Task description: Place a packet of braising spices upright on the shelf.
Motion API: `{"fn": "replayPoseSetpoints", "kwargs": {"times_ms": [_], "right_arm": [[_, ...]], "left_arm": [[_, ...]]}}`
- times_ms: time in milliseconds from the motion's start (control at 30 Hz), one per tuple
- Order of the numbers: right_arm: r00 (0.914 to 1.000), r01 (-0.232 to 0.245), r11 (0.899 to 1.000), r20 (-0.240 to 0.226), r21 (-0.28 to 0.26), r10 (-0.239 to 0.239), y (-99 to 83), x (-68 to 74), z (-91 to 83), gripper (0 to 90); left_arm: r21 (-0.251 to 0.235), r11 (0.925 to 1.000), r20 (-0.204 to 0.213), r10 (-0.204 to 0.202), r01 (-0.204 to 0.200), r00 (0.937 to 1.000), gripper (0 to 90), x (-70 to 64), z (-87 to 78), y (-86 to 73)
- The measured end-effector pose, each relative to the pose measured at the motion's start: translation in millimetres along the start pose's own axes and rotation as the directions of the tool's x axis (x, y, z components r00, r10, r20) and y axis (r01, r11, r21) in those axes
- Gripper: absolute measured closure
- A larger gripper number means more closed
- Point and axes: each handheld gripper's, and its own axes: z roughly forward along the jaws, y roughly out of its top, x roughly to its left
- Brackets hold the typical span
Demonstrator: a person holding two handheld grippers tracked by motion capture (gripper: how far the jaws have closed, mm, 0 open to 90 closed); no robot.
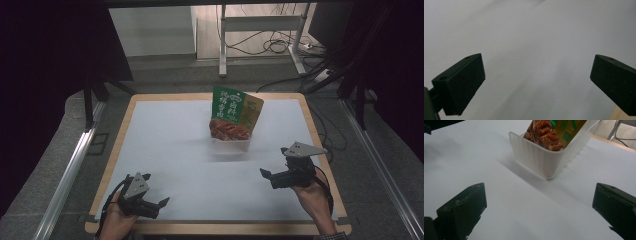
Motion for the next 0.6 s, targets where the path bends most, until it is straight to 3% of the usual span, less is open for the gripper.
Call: {"fn": "replayPoseSetpoints", "kwargs": {"times_ms": [267,600], "right_arm": [[0.9998,-0.019,1.0,-0.008,0.002,0.019,-8.4,6.1,-10.1,0.0],[0.9997,-0.016,1.0,0.017,-0.003,0.016,-22.6,10.6,-20.0,0.0]], "left_arm": [[0.004,1.0,-0.002,0.004,-0.004,1.0,0.0,-0.7,0.6,0.3],[0.017,0.9998,0.0,0.011,-0.011,0.9999,0.0,-1.7,1.8,0.6]]}}
